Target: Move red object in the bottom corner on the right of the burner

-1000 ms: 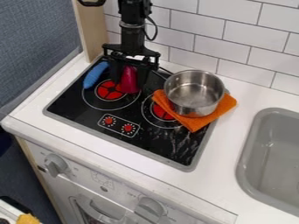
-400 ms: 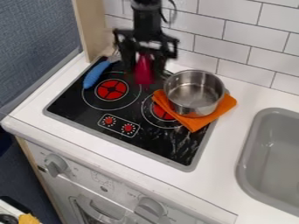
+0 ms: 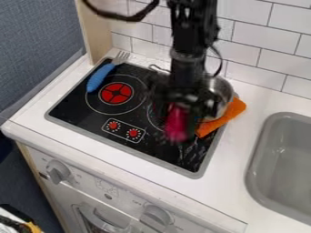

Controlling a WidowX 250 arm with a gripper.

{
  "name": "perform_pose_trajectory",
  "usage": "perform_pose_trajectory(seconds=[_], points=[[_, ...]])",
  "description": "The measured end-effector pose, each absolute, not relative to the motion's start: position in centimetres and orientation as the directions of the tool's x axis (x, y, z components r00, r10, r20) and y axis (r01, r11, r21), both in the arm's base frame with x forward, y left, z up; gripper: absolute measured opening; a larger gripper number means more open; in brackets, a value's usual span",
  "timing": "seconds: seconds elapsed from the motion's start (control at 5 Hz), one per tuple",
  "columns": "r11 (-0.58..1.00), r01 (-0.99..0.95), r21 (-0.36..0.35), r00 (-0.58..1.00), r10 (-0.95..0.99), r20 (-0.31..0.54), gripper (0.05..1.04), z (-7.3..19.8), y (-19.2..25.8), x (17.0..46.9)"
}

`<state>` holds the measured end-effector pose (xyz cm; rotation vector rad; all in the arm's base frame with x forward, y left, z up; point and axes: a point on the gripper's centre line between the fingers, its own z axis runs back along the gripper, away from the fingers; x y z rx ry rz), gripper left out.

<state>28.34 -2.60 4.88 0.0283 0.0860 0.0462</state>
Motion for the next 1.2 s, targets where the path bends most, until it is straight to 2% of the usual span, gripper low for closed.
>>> perform_pose_trajectory(seconds=[0.2, 0.4, 0.6, 0.8, 1.0, 1.2], points=[[0.997, -0.054, 0.059, 0.998, 0.056, -0.039, 0.724, 4.4, -3.1, 28.6], [0.996, -0.074, 0.058, 0.997, 0.075, -0.016, 0.724, 4.2, -3.1, 28.9], [0.995, -0.079, 0.068, 0.996, 0.081, -0.036, 0.724, 3.9, -3.0, 28.6], [0.991, -0.106, 0.085, 0.989, 0.114, -0.097, 0.79, 3.2, -2.9, 28.1], [0.988, -0.127, 0.088, 0.982, 0.137, -0.129, 1.003, 3.0, -3.0, 28.0], [0.987, -0.131, 0.089, 0.981, 0.143, -0.134, 1.006, 2.9, -3.0, 27.9]])
